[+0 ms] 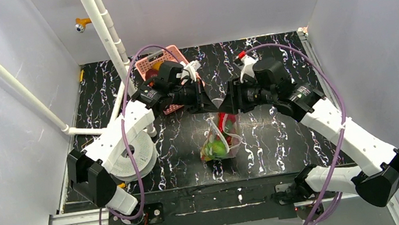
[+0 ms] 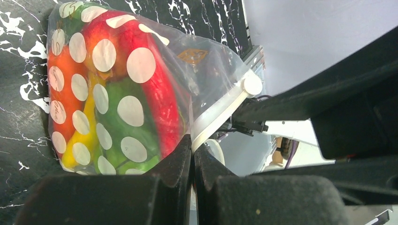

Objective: Place the food in the zip-top bag and seal the zipper
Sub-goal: Adjust the zipper food storage bag at the center of the board.

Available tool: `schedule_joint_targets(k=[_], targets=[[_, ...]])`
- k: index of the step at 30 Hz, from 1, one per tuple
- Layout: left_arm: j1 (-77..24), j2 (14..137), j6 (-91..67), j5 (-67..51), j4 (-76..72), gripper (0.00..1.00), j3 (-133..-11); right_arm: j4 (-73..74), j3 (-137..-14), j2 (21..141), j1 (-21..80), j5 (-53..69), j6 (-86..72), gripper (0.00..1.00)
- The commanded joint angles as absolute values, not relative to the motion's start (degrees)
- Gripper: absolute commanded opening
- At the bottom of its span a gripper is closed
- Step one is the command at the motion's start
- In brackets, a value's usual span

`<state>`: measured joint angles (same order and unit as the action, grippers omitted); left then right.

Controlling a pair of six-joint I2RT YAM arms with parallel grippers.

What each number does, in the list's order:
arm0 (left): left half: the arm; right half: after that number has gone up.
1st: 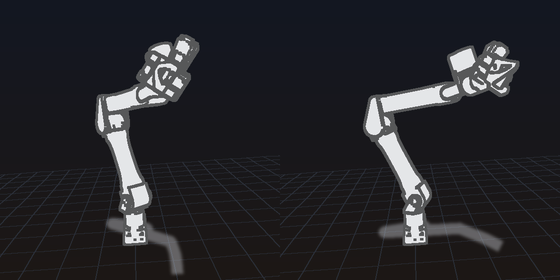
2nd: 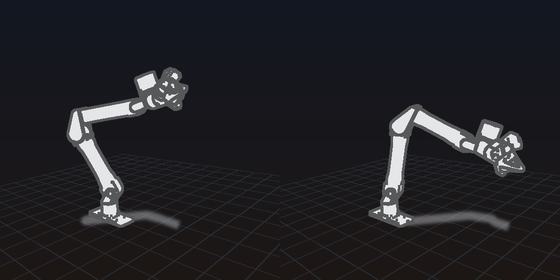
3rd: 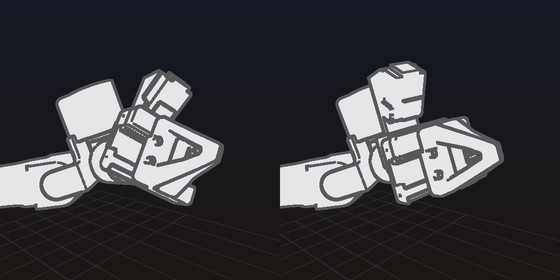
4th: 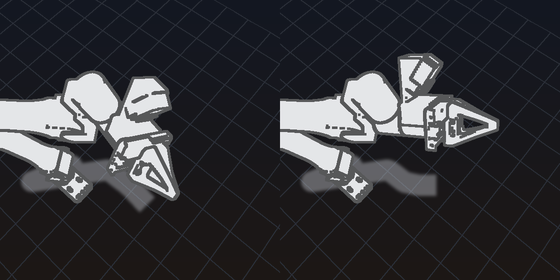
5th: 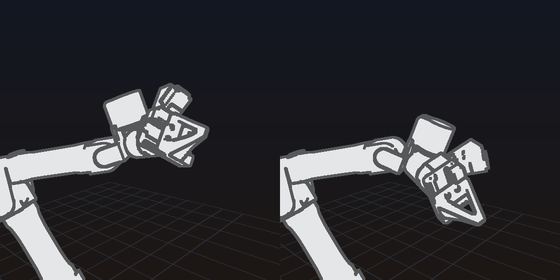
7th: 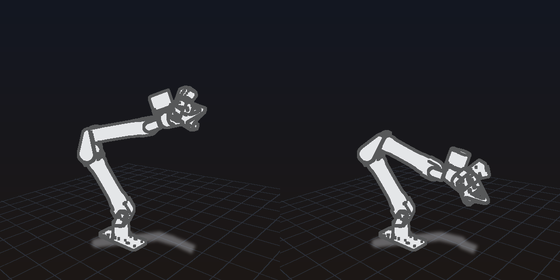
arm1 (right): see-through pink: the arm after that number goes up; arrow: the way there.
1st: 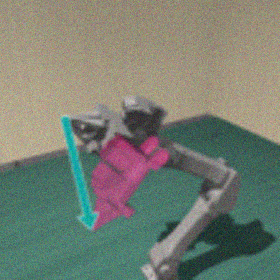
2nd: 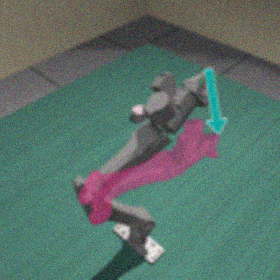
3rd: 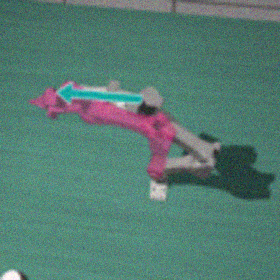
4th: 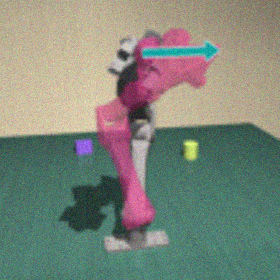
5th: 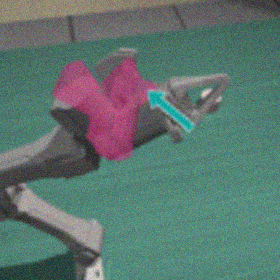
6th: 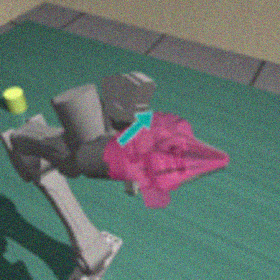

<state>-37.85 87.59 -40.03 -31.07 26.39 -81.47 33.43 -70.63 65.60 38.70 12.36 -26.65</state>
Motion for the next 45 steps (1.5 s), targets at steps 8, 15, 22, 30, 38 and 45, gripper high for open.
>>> schedule_joint_targets(k=[8,15,22,30,38,45], targets=[[-37.7,89.8,-33.9,-33.8,32.0,0.00,-84.7,39.7,-72.2,58.7,36.1,0.6,-22.2,0.64],[-37.7,91.0,-32.0,-34.0,34.9,0.00,-87.2,36.0,-70.1,58.7,32.1,0.3,-25.6,0.77],[-37.7,91.1,-32.2,-34.2,35.0,0.00,-87.6,37.8,-72.6,65.7,28.0,10.7,-44.7,0.75],[-37.7,91.2,-32.5,-34.0,34.8,0.00,-87.5,40.6,-68.1,66.1,23.3,18.8,-64.3,0.64],[-37.7,92.1,-32.7,-35.1,34.7,0.00,-88.2,36.0,-65.2,68.3,23.3,23.6,-69.7,0.62],[-37.8,91.8,-29.8,-35.4,35.7,0.00,-87.9,33.7,-64.7,67.5,23.3,24.3,-71.9,0.28]])
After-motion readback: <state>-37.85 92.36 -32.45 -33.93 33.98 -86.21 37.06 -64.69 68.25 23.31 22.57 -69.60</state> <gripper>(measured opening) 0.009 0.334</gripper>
